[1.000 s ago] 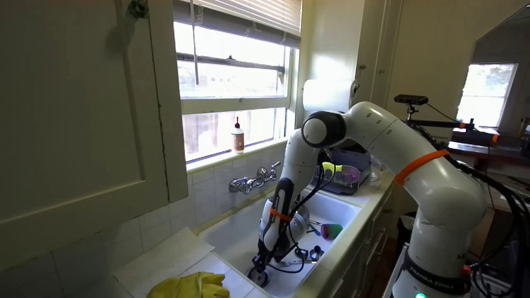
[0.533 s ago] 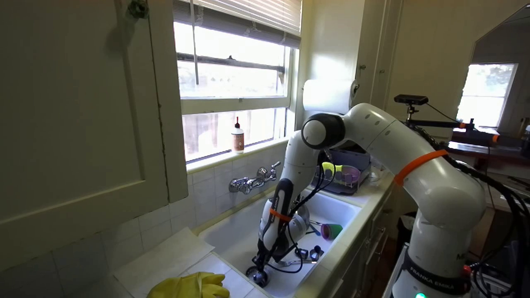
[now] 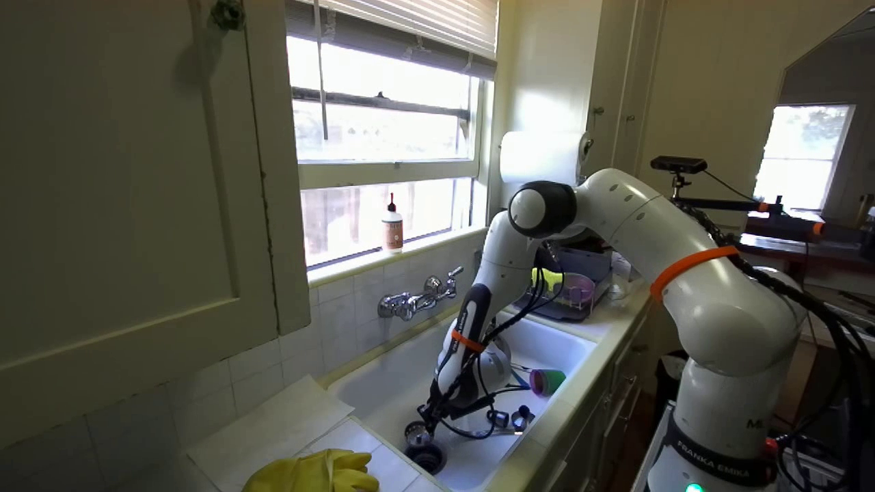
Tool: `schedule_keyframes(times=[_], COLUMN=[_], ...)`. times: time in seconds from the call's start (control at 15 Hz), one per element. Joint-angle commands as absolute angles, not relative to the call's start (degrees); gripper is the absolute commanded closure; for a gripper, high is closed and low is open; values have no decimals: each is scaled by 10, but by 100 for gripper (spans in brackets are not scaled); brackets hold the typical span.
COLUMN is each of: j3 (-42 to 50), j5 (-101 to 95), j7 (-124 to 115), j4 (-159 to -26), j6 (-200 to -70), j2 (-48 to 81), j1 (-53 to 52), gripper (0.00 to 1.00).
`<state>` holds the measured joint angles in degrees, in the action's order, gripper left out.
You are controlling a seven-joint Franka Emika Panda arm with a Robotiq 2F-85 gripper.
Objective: Remove the plug from the drain.
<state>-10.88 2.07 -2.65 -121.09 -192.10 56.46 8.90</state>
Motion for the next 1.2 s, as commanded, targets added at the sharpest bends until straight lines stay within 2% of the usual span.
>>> schedule_keyframes(times=[0.0, 0.27, 0.67, 1.13], j3=[-111, -132, -209, -181], j5=[58, 102, 110, 115], j7=[-80, -132, -167, -201], j4=[-1207, -1212, -1235, -1237], j6=[-1900, -1904, -1967, -1986], j2=[567, 566, 570, 556], j1=[104, 133, 213, 209], gripper=[99, 99, 99, 99])
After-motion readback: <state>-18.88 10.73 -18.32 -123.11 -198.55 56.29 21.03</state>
